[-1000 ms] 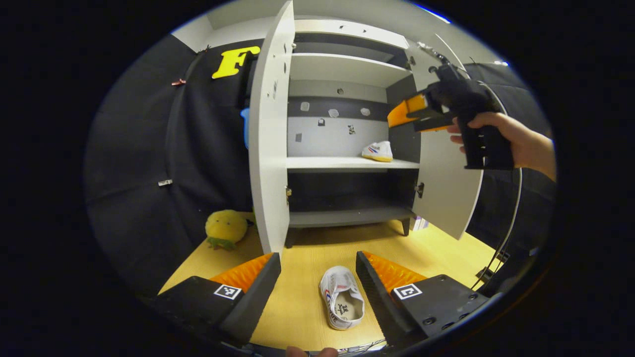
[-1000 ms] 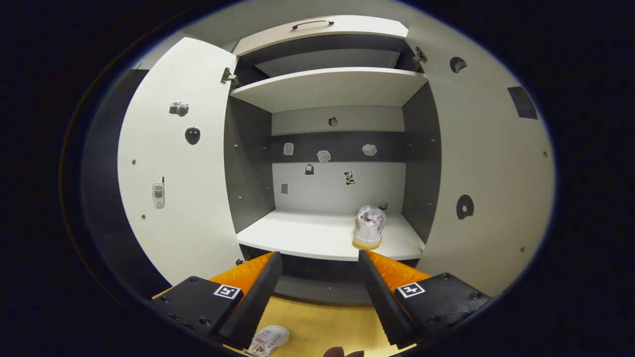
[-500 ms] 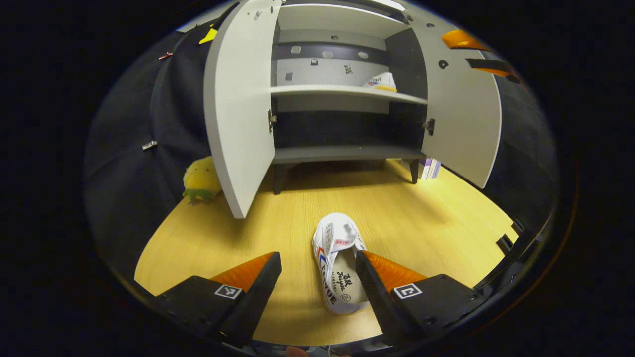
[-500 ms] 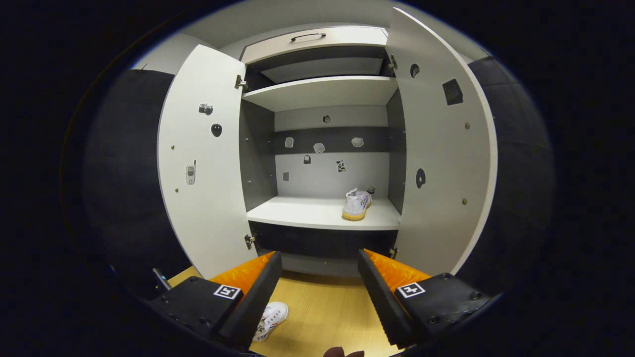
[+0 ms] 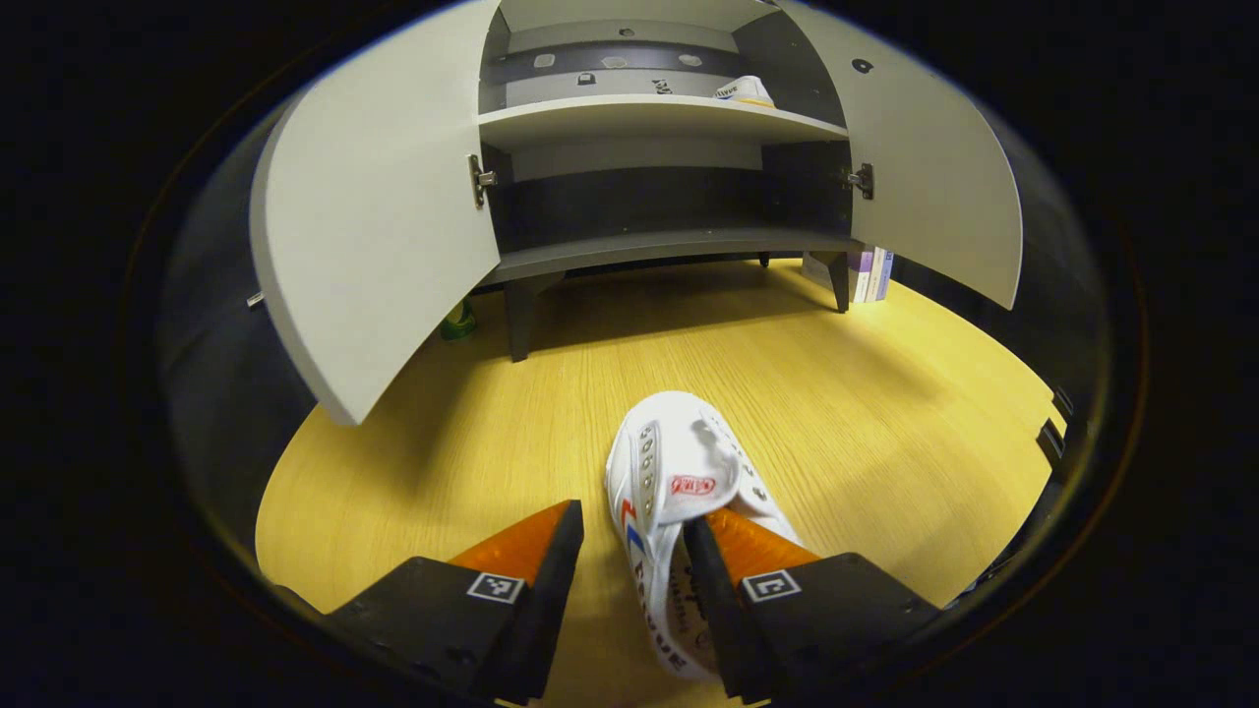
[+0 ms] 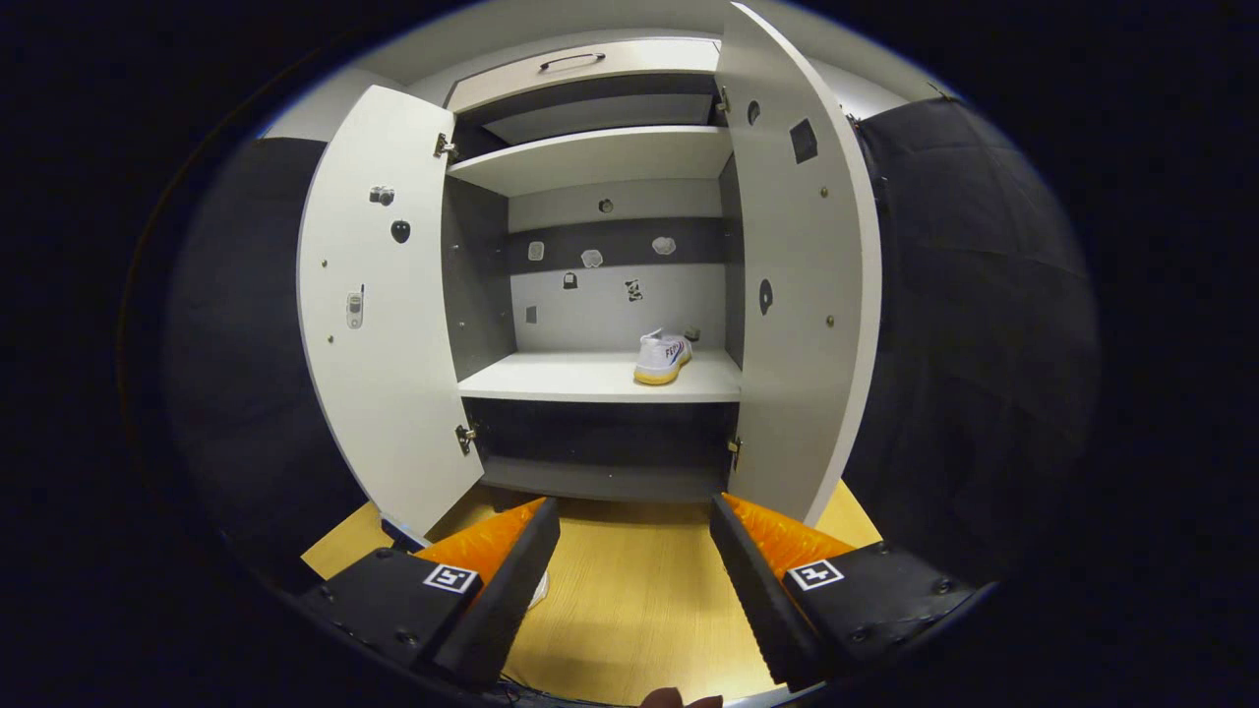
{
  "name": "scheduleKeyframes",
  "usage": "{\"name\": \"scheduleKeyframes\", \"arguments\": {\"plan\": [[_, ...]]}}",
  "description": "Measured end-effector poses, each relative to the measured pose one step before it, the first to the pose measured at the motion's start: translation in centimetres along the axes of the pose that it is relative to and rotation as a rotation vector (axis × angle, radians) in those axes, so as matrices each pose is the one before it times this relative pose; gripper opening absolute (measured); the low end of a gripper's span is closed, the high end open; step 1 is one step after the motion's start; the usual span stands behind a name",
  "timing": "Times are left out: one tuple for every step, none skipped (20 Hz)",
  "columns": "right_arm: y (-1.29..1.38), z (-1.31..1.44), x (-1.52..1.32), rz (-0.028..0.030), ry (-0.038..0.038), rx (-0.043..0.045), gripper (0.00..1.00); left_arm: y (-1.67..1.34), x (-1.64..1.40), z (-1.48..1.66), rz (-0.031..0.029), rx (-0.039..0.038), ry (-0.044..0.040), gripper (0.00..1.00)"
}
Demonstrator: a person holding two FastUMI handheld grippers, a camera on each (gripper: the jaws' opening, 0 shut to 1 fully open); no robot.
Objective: Grab one shoe with the right hand and put it into the shoe cabinet, grab the other shoe with the left hand and put it into the shoe cabinet; then close the right door with the right hand and the left door with the left hand.
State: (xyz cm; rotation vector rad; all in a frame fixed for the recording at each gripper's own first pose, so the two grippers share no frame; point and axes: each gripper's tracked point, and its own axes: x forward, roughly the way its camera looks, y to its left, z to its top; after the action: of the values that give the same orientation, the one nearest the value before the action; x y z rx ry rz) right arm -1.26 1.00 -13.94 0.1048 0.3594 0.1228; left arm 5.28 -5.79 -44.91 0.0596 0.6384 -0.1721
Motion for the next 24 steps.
{"name": "scheduleKeyframes", "arguments": {"plan": [[-0.318,-0.344,-0.254,-0.01389,0.00442,0.01164,0.98,-0.316,0.701,-0.008,-0.01075,0.00488,0.00311,0.62],[-0.365,-0.273,-0.216,-0.01387,0.00519,0.00983,0.98,-0.138,0.564,-0.062,-0.00565,0.01151,0.00912,0.54],[-0.459,-0.249,-0.161,-0.01633,0.00162,0.00794,0.98,0.341,0.635,-0.140,0.01888,0.01938,0.00648,0.51],[-0.464,-0.052,-0.143,-0.01732,-0.00275,0.00732,0.98,0.333,0.381,0.123,0.01927,0.01208,0.00213,0.43],[-0.400,-0.018,-0.100,-0.01700,-0.00405,0.00643,0.98,0.118,0.192,-0.033,0.01235,0.00156,0.00169,0.39],[-0.389,-0.134,-0.094,-0.01569,-0.00074,0.00479,0.98,0.378,0.346,-0.030,0.01031,0.00197,0.00125,0.30],[-0.429,-0.178,-0.223,-0.01239,0.00083,0.00309,0.98,0.304,0.440,-0.331,0.00293,0.00149,0.01680,0.26],[-0.253,-0.089,-0.044,-0.01124,-0.00012,0.00331,0.98,0.254,0.339,-0.602,-0.00263,0.00304,0.03402,0.20],[-0.214,-0.054,0.052,-0.00915,0.00161,0.00269,0.98,-0.122,0.074,0.235,-0.00868,0.00890,-0.00354,0.18],[-0.092,0.077,0.003,-0.00297,-0.00169,0.00438,0.98,0.099,0.075,-0.048,0.00395,0.01630,0.02068,0.16],[0.048,0.024,0.019,-0.00149,-0.00048,0.00314,0.98,0.232,-0.032,-0.025,0.01469,0.02686,0.01547,0.14],[0.111,0.052,0.091,0.00313,-0.00248,0.00120,0.97,-0.063,0.020,-0.091,0.00723,0.01962,0.00649,0.09],[0.147,-0.029,0.077,0.00479,-0.00059,-0.00135,0.97,0.125,-0.036,0.085,0.00645,0.01090,0.01025,0.07],[0.151,-0.022,0.049,0.00555,-0.00053,-0.00215,0.97,0.000,-0.079,0.184,0.00459,0.00126,0.00820,0.07],[0.232,0.031,0.090,0.00949,-0.00106,-0.00103,0.97,-0.057,-0.117,0.173,0.00065,-0.00208,0.01309,0.06],[0.179,0.027,0.038,0.00876,-0.00055,0.00062,0.97,-0.063,-0.175,0.503,-0.00084,-0.00142,-0.00498,0.06],[0.238,0.040,0.090,0.01099,0.00030,0.00079,0.97,-0.007,-0.288,0.739,-0.00166,-0.00151,-0.00455,0.06],[0.008,0.049,0.146,0.00573,-0.00305,-0.00130,0.97,-0.143,-0.617,0.887,-0.00401,0.00183,-0.01863,0.05],[-0.020,0.007,0.110,0.00611,-0.00076,-0.00076,0.97,-0.298,-0.786,0.914,-0.00762,0.00184,-0.02105,0.05],[0.065,0.000,0.158,0.00706,-0.00244,0.00211,0.97,-0.221,-0.738,1.135,-0.01061,-0.00678,-0.01917,0.05],[-0.113,-0.096,0.194,0.00434,0.00036,0.00431,0.97,-0.093,-0.700,0.991,-0.00764,-0.01600,-0.01568,0.05],[-0.161,-0.188,0.091,0.00482,0.00280,0.00659,0.97,0.018,-0.763,1.157,-0.00113,-0.02116,-0.01291,0.05],[-0.127,-0.212,0.124,0.00400,0.00321,0.00570,0.97,0.007,-0.835,1.172,0.00068,-0.01644,-0.01159,0.05],[-0.226,-0.188,0.119,0.00126,0.00151,0.00134,0.97,-0.118,-0.856,1.308,0.00088,-0.00389,-0.01617,0.05]]}}
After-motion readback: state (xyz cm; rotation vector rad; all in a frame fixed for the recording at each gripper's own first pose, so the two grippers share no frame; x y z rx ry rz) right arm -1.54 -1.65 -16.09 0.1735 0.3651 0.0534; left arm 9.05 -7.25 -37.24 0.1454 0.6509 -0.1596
